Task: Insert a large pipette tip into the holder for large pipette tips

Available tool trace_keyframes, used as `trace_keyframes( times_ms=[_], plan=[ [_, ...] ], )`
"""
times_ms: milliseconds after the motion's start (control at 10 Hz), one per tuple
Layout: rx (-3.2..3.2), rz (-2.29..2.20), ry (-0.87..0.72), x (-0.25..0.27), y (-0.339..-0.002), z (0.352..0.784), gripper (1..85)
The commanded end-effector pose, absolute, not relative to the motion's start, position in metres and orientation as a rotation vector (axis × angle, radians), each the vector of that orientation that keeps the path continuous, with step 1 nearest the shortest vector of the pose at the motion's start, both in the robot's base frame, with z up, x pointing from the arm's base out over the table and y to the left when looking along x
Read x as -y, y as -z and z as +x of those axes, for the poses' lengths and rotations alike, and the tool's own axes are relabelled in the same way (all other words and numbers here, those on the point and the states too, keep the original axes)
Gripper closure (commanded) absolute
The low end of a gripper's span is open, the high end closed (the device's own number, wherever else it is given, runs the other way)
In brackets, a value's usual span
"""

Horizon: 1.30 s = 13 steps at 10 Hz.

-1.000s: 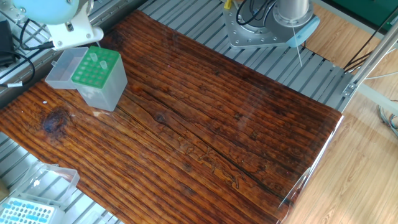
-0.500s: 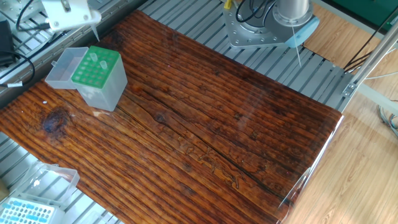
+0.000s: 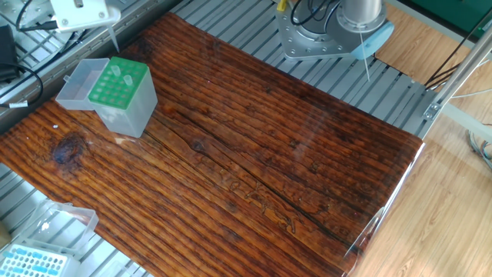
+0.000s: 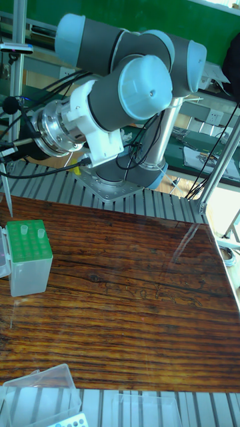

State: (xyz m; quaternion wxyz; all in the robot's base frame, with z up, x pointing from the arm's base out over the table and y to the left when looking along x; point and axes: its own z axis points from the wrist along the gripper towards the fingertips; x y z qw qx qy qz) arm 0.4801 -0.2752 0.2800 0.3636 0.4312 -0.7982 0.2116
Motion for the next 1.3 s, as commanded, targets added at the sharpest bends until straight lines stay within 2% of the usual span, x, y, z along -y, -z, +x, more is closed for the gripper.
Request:
trace_keyframes(
  times_ms=[0, 900, 1200],
  plan=[
    [2.079, 1.112, -0.538, 0.276, -0.272, 0.483, 84.7],
    [2.107, 1.112, -0.517, 0.268, -0.282, 0.48, 84.7],
    [2.129, 1.108, -0.517, 0.266, -0.276, 0.483, 84.7]
  ],
)
